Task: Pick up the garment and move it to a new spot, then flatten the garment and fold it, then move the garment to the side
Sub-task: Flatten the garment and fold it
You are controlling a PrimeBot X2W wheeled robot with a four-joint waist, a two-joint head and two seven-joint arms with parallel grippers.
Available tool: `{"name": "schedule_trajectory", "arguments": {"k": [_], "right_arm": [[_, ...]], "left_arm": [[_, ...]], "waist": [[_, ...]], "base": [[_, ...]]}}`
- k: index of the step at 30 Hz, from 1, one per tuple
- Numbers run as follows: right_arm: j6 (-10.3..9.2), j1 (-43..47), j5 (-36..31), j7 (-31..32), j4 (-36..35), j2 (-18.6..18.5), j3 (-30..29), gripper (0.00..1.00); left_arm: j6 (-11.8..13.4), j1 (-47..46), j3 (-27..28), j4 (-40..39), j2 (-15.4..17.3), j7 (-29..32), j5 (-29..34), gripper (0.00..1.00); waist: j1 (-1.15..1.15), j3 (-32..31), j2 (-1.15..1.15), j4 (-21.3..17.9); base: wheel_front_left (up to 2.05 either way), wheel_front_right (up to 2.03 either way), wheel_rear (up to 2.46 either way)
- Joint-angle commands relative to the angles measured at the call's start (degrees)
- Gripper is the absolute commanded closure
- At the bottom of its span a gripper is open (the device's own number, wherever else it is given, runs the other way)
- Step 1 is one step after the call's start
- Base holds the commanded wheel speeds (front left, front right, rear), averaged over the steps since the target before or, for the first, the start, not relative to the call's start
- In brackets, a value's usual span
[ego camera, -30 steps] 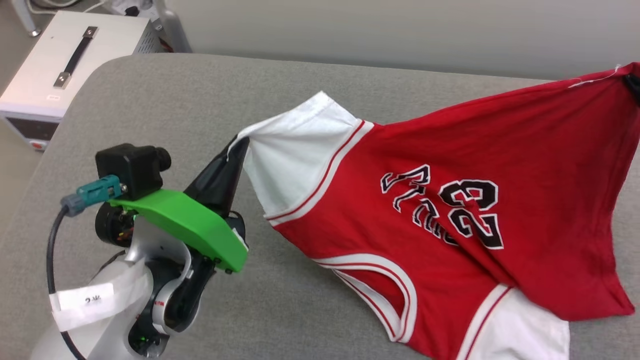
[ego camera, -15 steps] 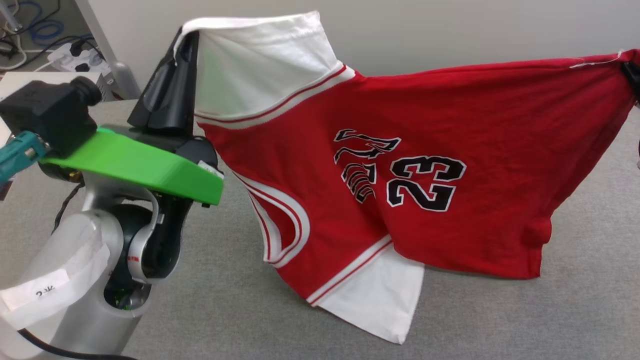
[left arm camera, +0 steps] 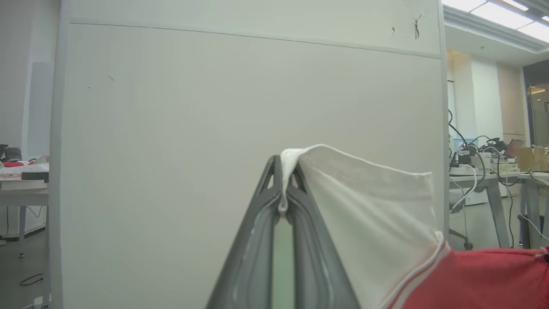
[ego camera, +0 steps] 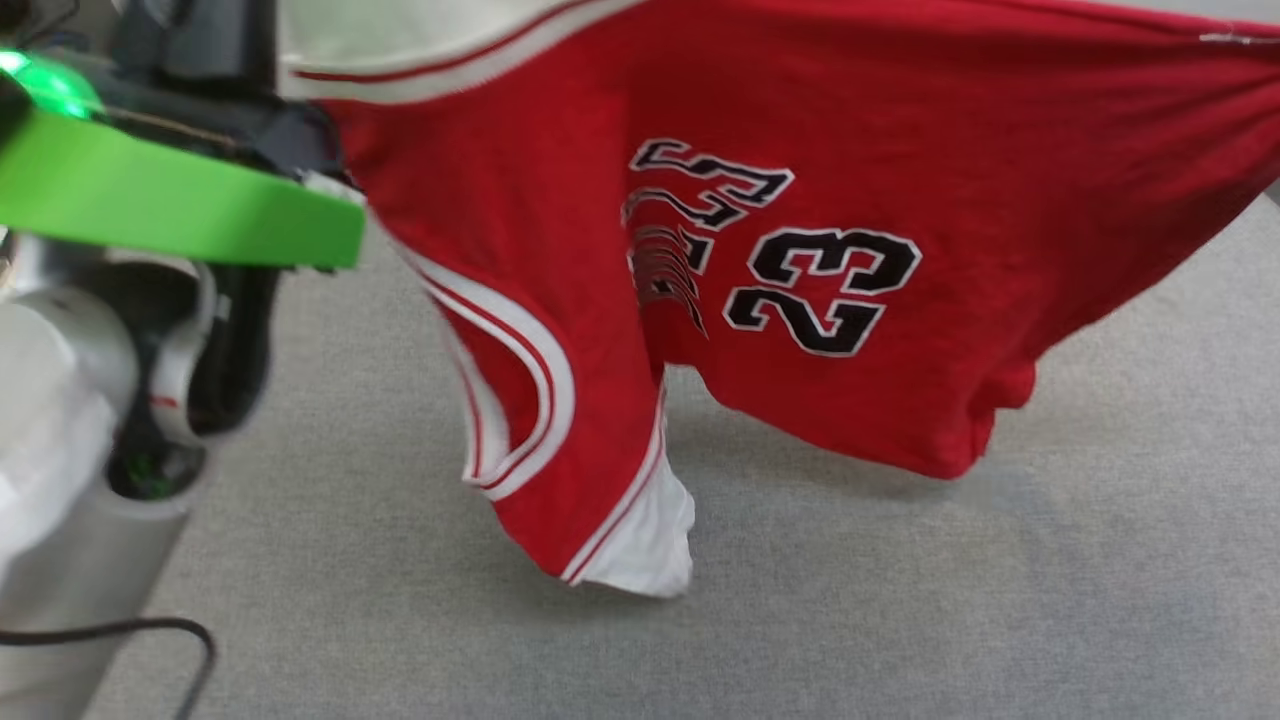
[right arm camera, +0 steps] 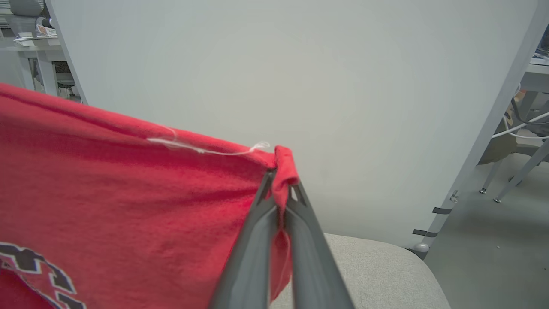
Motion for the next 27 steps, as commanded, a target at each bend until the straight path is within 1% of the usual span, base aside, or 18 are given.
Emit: {"name": "schedule_trajectory", "arguments": {"k": [1, 6, 10, 14, 18, 22, 25, 27], "right_arm": [[-0.03, -0.99, -0.63, -0.54, -0.62, 0.39, -0.23, 1.00], [-0.03, -4.05, -1.49, -1.81, -1.29, 0.73, -1.27, 1.00], [-0.03, -7.82, -2.27, -2.49, -0.68, 0.09, -1.15, 1.00], [-0.03, -13.42, -2.87, -3.32, 1.70, -1.37, 0.42, 1.00], [-0.03, -20.11, -3.77, -4.49, 5.34, -2.47, 2.95, 1.00], [-0.03, -28.13, -4.81, -5.91, 10.07, -3.48, 6.01, 1.00], [-0.03, -34.48, -5.74, -7.14, 14.06, -3.44, 8.37, 1.00], [-0.03, -39.50, -6.62, -8.24, 17.89, -2.98, 10.11, 1.00]], "left_arm": [[-0.84, -2.08, -0.01, 0.42, 1.29, 1.00, 0.86, 1.00], [-3.60, -7.18, 0.15, 1.25, 5.87, 4.98, 2.07, 1.00], [-5.77, -11.58, 0.98, 2.43, 8.28, 6.97, 2.11, 1.00], [-9.04, -17.46, 1.41, 6.23, 10.11, 7.81, 2.54, 1.00], [-12.38, -24.00, 1.22, 10.68, 10.95, 8.02, 3.41, 1.00], [-15.92, -31.87, 0.28, 16.13, 10.75, 8.53, 4.53, 1.00], [-18.47, -38.67, -0.30, 21.44, 10.17, 8.37, 5.71, 1.00], [-20.62, -44.20, -0.23, 26.05, 8.68, 7.09, 5.58, 1.00]], "waist": [[0.00, 1.66, 0.00, -0.12], [0.00, 5.80, 0.00, -0.09], [0.00, 10.16, 0.00, 0.19], [0.00, 15.62, 0.00, 0.51], [0.00, 20.90, 0.00, 0.44], [0.00, 25.79, 0.00, 0.33], [0.00, 28.82, 0.00, 0.04], [0.00, 30.76, 0.00, -0.25]], "base": [[0.00, 0.00, 0.00], [0.00, 0.00, 0.00], [0.00, 0.00, 0.00], [0.00, 0.00, 0.00], [0.00, 0.00, 0.00], [0.00, 0.00, 0.00], [0.00, 0.00, 0.00], [0.00, 0.00, 0.00]]}}
